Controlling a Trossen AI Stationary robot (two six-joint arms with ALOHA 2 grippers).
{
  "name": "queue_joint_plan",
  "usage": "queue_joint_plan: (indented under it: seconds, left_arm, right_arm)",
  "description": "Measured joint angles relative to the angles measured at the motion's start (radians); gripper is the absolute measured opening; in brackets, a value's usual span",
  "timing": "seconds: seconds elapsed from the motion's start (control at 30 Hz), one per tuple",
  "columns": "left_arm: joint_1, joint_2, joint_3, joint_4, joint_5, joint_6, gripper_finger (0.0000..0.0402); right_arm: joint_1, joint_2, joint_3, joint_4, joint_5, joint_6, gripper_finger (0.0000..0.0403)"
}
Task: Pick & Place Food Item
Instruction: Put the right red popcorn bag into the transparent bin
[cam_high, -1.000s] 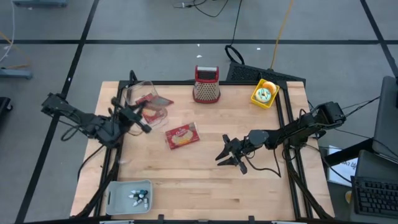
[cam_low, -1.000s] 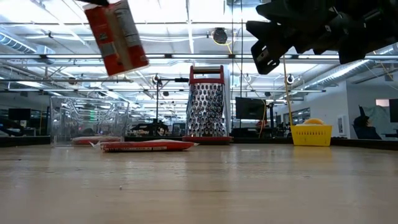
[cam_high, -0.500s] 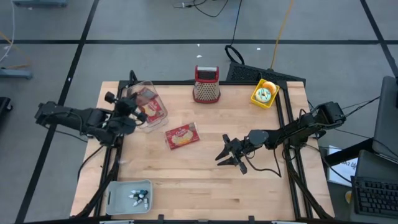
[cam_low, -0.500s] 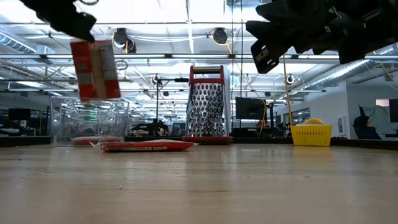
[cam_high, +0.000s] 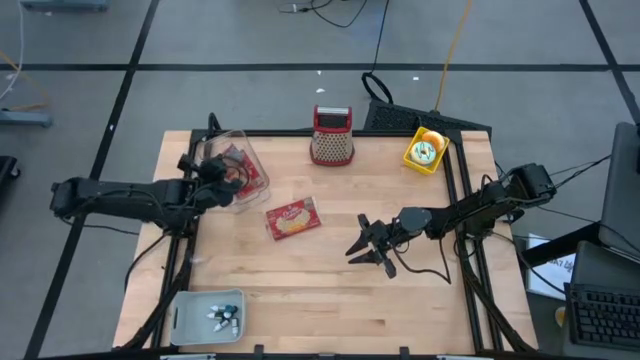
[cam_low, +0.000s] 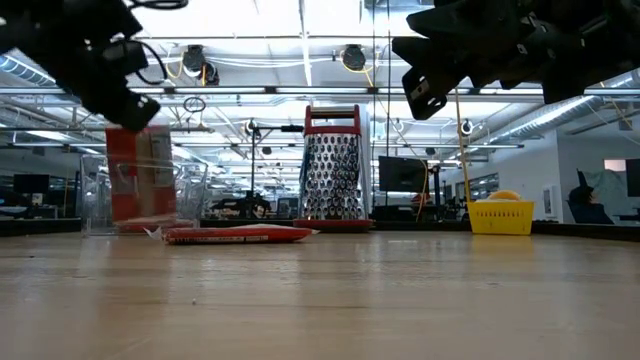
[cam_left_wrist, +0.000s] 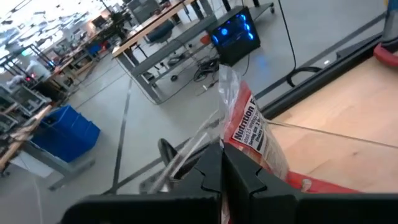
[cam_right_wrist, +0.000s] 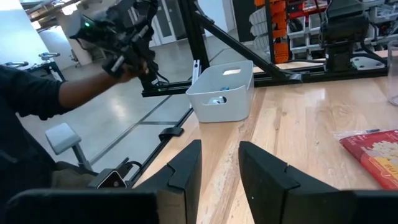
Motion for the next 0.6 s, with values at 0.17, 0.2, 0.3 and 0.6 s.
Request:
queue_joint_plan:
  seconds: [0.17, 0.2, 0.3, 0.6]
  left_arm:
    - [0.051, 0.0, -0.115, 0.239, 0.049, 0.087, 0.0]
    - [0.059, -0.001, -0.132, 0.285, 0.072, 0.097, 0.0]
    - [0.072, -0.001, -0.176, 0.36, 0.156, 0.1, 0.0]
    - [0.074, 0.0, -0.204, 0.396, 0.293, 0.034, 0.0002]
  right_arm:
    - [0.0, 0.0, 0.0, 0.0, 0.0, 0.0, 0.0095]
    - [0.0, 0.0, 0.0, 0.0, 0.0, 0.0, 0.0095]
    - [0.0, 0.0, 0.0, 0.0, 0.0, 0.0, 0.0094]
    - [0.0, 0.0, 0.0, -0.006, 0.0, -0.002, 0.0094]
